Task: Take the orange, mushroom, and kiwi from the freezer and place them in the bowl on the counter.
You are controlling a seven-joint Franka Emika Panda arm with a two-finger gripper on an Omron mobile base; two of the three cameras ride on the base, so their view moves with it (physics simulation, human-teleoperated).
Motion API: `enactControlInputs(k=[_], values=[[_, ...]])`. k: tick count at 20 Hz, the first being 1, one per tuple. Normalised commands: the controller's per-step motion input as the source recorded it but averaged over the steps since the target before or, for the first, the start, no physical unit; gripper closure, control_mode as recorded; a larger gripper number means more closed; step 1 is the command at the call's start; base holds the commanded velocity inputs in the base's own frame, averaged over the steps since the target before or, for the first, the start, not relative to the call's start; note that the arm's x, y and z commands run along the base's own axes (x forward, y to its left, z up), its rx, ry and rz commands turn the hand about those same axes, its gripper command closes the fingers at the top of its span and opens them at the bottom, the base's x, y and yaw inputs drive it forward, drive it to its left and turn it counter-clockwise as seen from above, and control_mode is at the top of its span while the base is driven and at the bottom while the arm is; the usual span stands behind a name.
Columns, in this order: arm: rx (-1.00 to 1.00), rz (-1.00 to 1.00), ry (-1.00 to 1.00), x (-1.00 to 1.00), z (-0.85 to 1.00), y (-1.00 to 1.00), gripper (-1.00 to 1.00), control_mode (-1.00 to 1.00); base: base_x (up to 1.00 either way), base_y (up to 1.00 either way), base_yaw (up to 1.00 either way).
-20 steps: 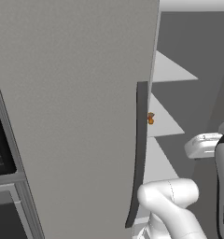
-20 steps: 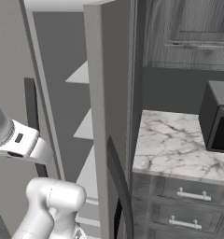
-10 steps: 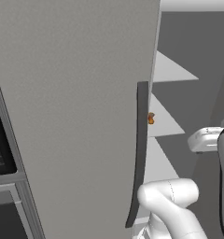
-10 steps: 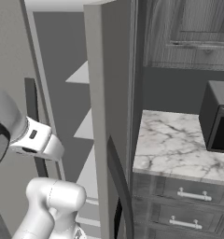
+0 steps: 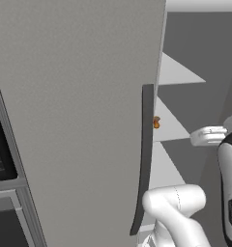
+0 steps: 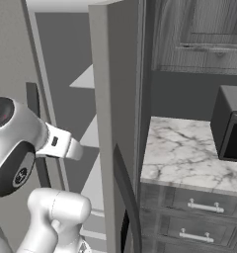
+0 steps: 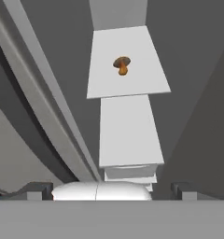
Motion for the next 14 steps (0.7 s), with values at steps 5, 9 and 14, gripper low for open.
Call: enactControlInputs(k=[5,9,14], values=[[0.04,0.00,-0.02,0.95,-0.28,-0.01,-1.00,-1.00,0.00,0.00,0.00],[0.03,0.00,0.06,0.99,-0.21,-0.05,-1.00,-1.00,0.00,0.00,0.00],[0.05,0.01,0.11,0.98,-0.18,-0.06,-1.00,-1.00,0.00,0.00,0.00]])
